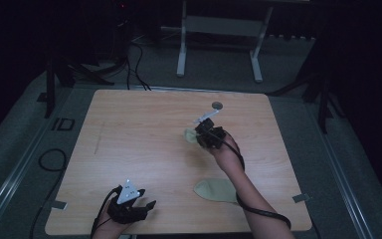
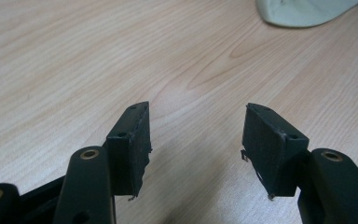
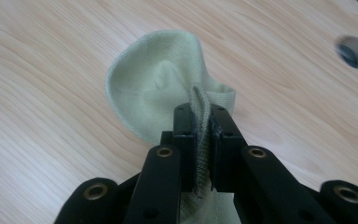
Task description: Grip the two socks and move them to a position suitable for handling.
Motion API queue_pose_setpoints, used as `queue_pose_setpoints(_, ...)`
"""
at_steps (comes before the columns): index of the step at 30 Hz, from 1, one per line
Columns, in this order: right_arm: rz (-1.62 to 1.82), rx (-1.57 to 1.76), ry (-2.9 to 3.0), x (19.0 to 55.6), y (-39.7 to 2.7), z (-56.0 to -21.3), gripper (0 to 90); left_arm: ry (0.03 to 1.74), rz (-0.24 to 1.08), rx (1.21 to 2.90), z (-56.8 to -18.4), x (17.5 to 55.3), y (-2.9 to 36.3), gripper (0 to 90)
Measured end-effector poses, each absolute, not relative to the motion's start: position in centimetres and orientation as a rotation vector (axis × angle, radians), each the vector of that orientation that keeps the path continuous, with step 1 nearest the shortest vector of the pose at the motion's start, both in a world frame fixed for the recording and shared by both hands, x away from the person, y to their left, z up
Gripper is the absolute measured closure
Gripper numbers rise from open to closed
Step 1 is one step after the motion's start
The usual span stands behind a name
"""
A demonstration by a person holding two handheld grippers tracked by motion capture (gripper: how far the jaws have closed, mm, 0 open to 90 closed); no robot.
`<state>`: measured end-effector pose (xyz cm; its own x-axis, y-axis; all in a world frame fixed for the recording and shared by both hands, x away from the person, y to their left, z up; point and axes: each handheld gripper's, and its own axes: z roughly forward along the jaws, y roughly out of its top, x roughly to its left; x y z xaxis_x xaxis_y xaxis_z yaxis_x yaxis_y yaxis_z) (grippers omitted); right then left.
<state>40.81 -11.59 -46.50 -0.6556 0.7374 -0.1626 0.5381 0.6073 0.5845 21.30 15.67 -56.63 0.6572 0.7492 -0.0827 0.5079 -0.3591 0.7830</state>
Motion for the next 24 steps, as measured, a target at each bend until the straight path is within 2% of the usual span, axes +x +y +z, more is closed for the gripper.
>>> queue_pose_setpoints(7, 0.654, 1.099, 2.460, 40.0, -16.2, -49.1, 82.9, 0.973, 0.356, 2.021, -56.6, 21.4, 15.4, 40.9)
queue_pose_setpoints(15, 0.646, 1.118, 2.515, 39.0, -16.0, -52.9, 81.7, 0.939, 0.341, 2.024, -56.6, 22.4, 13.7, 41.0)
queue_pose_setpoints(22, 0.628, 1.109, 2.526, 38.5, -15.7, -54.2, 70.3, 0.893, 0.320, 2.066, -56.5, 23.8, 11.8, 41.1)
queue_pose_setpoints(24, 0.639, 1.116, 2.537, 38.6, -15.7, -54.2, 62.7, 0.877, 0.319, 2.074, -56.3, 24.4, 11.1, 41.3)
